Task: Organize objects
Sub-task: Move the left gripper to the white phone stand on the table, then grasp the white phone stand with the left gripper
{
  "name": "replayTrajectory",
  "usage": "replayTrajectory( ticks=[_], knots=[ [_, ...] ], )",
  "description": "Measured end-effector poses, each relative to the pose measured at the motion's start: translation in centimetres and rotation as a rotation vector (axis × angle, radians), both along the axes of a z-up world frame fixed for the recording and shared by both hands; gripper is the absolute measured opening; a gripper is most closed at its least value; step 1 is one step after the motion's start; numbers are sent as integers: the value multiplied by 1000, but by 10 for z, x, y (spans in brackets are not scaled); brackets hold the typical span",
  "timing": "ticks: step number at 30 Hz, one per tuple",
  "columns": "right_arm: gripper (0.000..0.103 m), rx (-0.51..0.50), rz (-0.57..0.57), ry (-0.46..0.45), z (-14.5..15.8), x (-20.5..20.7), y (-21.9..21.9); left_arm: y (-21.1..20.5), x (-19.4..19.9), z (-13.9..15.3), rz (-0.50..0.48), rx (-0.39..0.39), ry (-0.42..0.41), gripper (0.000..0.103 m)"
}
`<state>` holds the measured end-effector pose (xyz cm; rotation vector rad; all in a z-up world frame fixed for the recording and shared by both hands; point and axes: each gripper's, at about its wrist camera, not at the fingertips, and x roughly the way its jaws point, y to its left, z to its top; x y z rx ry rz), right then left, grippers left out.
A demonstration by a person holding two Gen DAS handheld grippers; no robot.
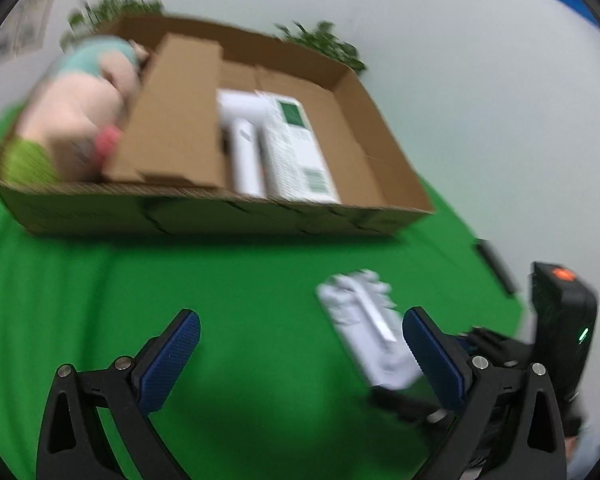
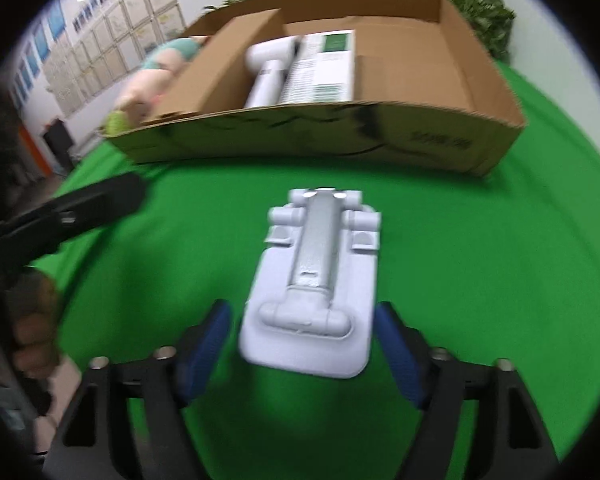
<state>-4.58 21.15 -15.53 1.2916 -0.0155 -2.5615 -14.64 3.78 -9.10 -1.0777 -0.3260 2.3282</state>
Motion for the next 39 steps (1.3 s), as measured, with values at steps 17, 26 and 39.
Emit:
replayTrajectory(
  ticks=[17, 26, 39],
  knots=[
    [70, 72, -17, 51, -8, -5, -5, 21, -19, -24, -123, 195, -208, 84],
    [70, -187, -21, -6, -5, 5, 5, 27, -17, -33, -146, 172, -253, 57],
    [68, -269, -3, 15, -3, 12, -6, 25, 3, -13, -159, 101, -193, 29]
  ],
)
